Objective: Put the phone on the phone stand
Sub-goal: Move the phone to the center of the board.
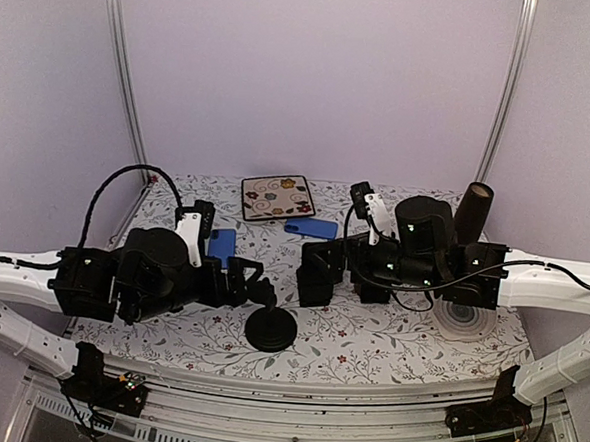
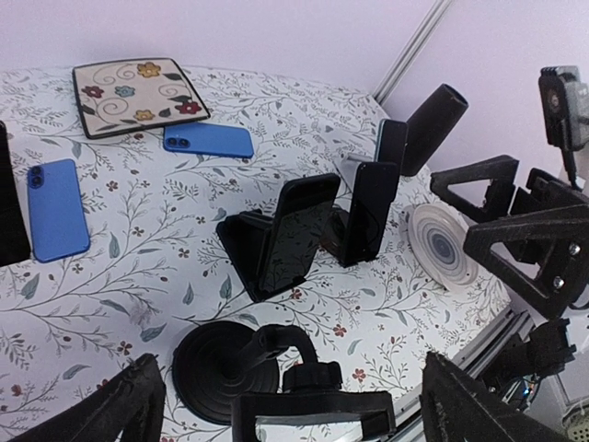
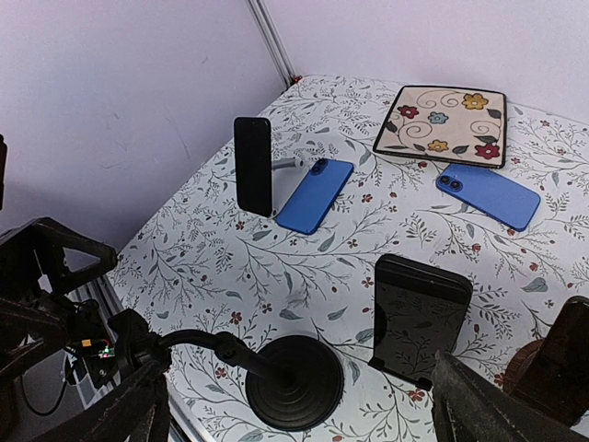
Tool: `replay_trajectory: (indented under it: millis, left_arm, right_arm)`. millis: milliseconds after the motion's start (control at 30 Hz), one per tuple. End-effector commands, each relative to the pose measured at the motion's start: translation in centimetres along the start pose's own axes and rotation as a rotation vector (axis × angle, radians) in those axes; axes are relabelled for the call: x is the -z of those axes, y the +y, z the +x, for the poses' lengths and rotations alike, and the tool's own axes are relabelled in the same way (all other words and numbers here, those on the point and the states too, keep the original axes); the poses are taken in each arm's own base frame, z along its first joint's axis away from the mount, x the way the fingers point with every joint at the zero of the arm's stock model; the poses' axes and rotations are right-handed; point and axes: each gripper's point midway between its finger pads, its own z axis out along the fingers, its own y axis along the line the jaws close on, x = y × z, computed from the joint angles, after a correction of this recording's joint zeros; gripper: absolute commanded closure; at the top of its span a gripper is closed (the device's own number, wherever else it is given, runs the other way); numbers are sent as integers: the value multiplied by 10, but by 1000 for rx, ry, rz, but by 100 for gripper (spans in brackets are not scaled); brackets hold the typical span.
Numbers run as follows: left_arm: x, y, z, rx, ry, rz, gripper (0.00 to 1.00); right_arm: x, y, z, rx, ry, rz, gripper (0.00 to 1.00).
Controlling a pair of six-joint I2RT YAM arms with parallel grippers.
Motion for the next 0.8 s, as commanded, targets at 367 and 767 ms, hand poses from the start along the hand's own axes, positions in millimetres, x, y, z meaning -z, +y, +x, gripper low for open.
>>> replay_trajectory:
  millis: [367,767]
  left_arm:
    - [-63,44,-58,-105,72,-203,3]
    - [-148,110,-73,-153,139,-352,3]
  right_arm:
    - [10,-3,-10,-3,-28,34,1]
    - [44,-11,-33,-21,-115,72,1]
